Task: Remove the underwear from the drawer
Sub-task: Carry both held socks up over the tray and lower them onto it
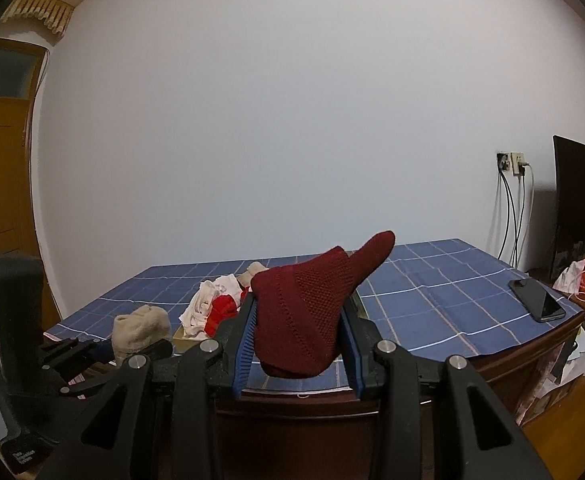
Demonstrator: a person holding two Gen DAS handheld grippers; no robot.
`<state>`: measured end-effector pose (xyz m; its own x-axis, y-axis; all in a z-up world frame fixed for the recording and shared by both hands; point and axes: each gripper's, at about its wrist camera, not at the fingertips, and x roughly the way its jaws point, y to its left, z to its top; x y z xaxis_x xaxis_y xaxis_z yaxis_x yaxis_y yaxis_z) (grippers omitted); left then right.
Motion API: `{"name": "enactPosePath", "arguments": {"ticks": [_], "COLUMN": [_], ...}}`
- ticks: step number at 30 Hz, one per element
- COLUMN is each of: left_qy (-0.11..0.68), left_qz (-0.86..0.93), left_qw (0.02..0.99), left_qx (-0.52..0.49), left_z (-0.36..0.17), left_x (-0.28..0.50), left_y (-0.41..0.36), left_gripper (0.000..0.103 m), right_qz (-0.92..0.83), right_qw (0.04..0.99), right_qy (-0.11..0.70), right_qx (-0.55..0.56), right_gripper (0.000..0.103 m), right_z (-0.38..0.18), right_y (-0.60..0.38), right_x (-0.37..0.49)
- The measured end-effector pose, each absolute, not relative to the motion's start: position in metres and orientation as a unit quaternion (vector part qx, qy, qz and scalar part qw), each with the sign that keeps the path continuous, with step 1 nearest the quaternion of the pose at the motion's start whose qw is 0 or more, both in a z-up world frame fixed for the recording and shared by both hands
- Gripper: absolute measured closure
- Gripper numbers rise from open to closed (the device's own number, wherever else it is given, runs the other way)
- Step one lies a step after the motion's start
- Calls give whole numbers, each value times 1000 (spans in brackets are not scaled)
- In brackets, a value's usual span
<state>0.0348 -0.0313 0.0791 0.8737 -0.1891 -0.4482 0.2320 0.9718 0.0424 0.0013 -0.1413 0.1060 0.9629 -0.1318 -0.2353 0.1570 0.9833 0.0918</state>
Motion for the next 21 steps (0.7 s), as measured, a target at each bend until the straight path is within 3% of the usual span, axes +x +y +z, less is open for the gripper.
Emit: {"name": "enactPosePath", "arguments": {"ticks": [21], "left_qy": [271], "left_qz": [-141], "left_qw": [952], "left_qx": [21], "left_z": [72], "left_x": [100], "left_y": [-39], "left_gripper": [71], "right_qz": [-91], "right_qw": [980], "right_qy": [157], "right_qx": [87], "right_gripper": [63], "right_z": [85], "right_y": [-172], "right_x": [64]}}
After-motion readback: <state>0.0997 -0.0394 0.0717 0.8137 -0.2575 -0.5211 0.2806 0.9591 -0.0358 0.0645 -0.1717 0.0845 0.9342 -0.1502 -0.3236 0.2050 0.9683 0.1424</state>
